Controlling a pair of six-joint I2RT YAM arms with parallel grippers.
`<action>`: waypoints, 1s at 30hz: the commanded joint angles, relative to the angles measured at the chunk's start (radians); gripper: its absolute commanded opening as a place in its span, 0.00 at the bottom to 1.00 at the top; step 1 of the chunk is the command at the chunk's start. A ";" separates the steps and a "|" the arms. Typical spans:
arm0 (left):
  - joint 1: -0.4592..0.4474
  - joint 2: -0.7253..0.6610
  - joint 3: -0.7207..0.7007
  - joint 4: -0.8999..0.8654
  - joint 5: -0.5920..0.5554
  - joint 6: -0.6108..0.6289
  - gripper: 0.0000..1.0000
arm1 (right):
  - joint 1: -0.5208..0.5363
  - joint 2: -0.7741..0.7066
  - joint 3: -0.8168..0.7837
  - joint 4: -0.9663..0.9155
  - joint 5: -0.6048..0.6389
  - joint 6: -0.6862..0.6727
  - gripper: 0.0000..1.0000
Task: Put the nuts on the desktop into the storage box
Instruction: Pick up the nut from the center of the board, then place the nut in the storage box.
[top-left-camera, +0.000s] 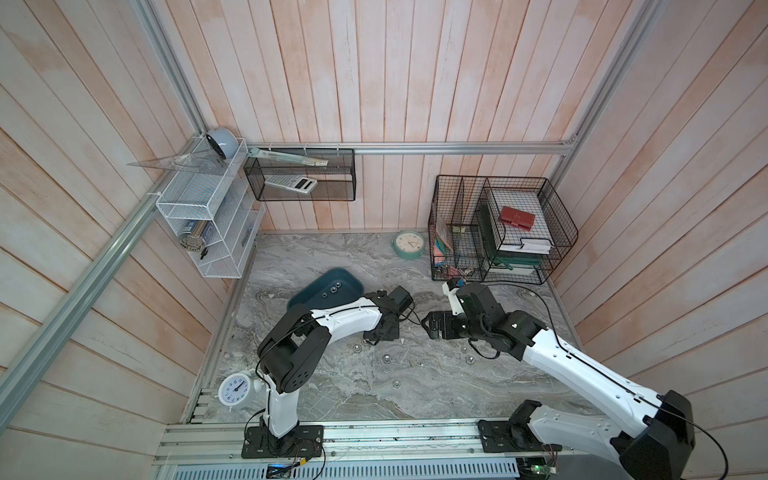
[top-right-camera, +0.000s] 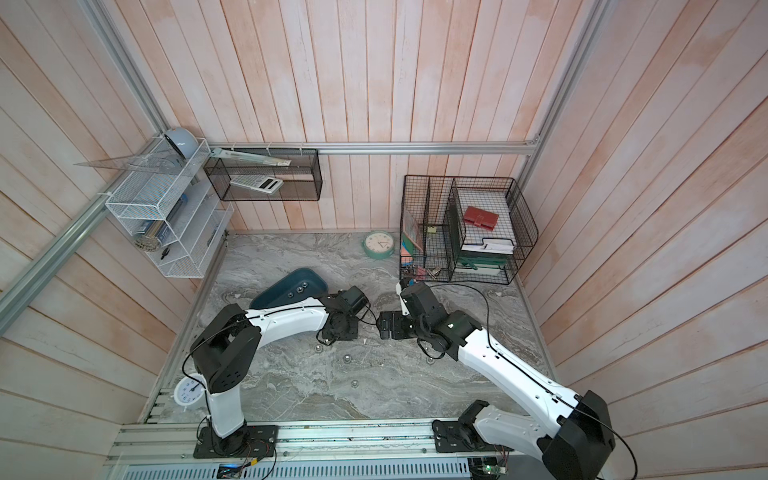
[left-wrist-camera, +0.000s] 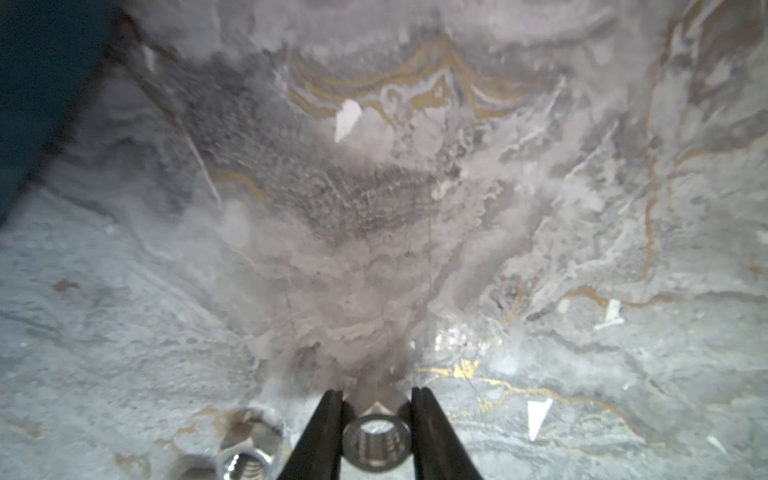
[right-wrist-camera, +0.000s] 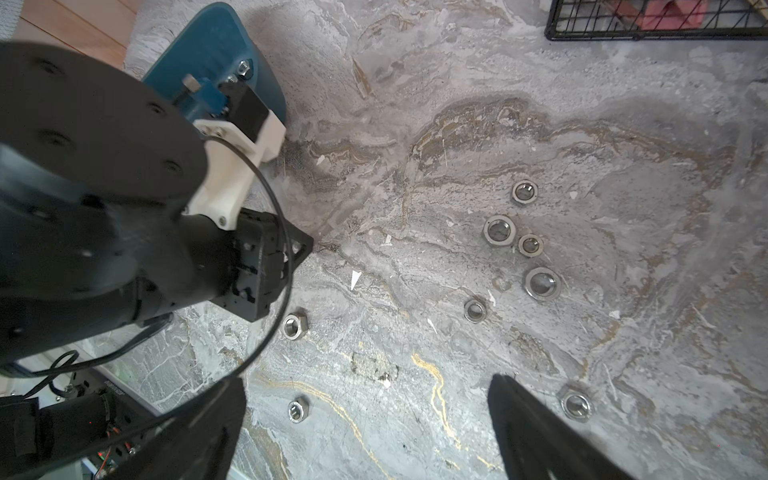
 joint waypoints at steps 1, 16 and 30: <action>0.041 -0.073 0.031 -0.033 -0.042 0.023 0.31 | 0.007 0.032 0.055 0.009 -0.009 -0.021 0.98; 0.336 -0.180 0.066 -0.090 -0.068 0.149 0.31 | 0.007 0.221 0.235 0.049 -0.069 -0.085 0.98; 0.560 -0.099 0.009 -0.010 -0.060 0.231 0.32 | 0.009 0.382 0.405 0.016 -0.065 -0.153 0.98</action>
